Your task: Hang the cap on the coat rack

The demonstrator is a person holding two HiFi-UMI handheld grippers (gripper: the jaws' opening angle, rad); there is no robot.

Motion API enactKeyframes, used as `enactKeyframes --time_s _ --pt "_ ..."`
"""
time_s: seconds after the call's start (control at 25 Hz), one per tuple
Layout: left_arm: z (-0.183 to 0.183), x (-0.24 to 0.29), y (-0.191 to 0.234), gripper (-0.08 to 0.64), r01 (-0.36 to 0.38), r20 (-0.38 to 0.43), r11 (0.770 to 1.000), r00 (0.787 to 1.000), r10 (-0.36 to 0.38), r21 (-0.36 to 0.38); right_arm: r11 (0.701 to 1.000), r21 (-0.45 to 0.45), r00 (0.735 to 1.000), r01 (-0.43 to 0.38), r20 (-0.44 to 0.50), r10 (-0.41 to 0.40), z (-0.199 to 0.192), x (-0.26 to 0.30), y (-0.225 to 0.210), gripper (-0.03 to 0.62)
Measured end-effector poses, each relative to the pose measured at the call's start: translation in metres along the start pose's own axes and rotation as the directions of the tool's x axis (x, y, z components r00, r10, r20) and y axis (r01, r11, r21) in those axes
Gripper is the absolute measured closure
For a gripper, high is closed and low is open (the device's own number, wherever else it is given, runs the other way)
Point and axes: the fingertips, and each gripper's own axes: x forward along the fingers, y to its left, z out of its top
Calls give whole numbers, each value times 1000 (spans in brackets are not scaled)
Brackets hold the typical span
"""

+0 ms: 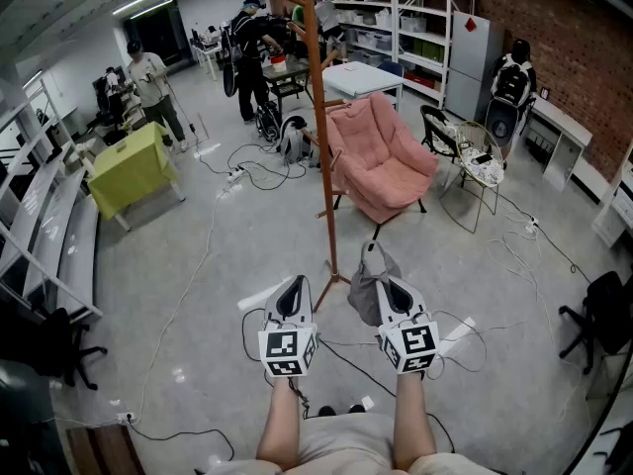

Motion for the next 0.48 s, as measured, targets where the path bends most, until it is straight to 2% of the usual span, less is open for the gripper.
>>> enactKeyframes --time_s 0.48 --pt "-21 -12 -28 552 22 -23 1000 999 -22 11 1000 21 1000 -18 24 17 -2 -16 -10 578"
